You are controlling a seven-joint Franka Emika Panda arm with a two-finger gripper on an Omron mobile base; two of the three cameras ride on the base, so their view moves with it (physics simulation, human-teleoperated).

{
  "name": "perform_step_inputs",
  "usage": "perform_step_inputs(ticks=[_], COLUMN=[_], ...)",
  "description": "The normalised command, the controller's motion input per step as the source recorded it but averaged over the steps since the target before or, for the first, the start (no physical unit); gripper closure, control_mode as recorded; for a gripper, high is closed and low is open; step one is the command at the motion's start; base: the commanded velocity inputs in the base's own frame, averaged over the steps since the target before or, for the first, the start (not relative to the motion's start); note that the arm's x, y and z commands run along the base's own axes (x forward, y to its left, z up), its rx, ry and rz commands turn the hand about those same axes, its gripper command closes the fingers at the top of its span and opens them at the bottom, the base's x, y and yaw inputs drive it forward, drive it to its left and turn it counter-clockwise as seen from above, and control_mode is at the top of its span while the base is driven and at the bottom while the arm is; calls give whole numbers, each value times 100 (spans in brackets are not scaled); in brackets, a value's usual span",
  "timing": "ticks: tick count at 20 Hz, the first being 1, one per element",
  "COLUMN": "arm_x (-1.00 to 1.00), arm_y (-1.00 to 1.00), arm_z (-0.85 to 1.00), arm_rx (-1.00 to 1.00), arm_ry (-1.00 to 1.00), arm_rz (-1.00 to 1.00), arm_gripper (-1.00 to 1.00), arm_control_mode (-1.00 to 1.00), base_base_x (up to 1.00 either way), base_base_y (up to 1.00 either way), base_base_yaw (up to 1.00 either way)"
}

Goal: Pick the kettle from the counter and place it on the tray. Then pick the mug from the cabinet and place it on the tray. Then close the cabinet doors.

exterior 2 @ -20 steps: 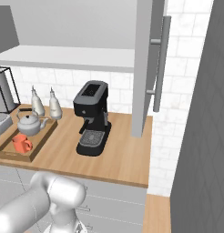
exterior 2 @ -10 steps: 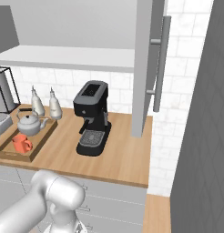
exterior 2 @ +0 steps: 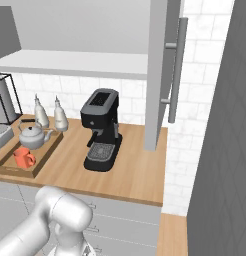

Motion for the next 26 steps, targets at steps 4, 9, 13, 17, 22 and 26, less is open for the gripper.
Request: perform_step_inputs(ticks=[4, 9, 13, 17, 22, 26], arm_x=[0, 0, -1, 0, 6, 6], arm_y=[9, 8, 28, 41, 45, 37], arm_z=[4, 0, 14, 14, 3, 0], arm_rx=[-8, -4, -6, -8, -8, -8], arm_ry=[-4, 0, 0, 1, 10, 3], arm_rz=[0, 0, 0, 0, 0, 0], arm_gripper=[-100, -100, -100, -100, -100, -100], arm_control_mode=[-100, -100, -100, -100, -100, -100], base_base_x=[0, 0, 0, 0, 0, 0], base_base_y=[0, 0, 0, 0, 0, 0], base_base_yaw=[0, 0, 0, 0, 0, 0])
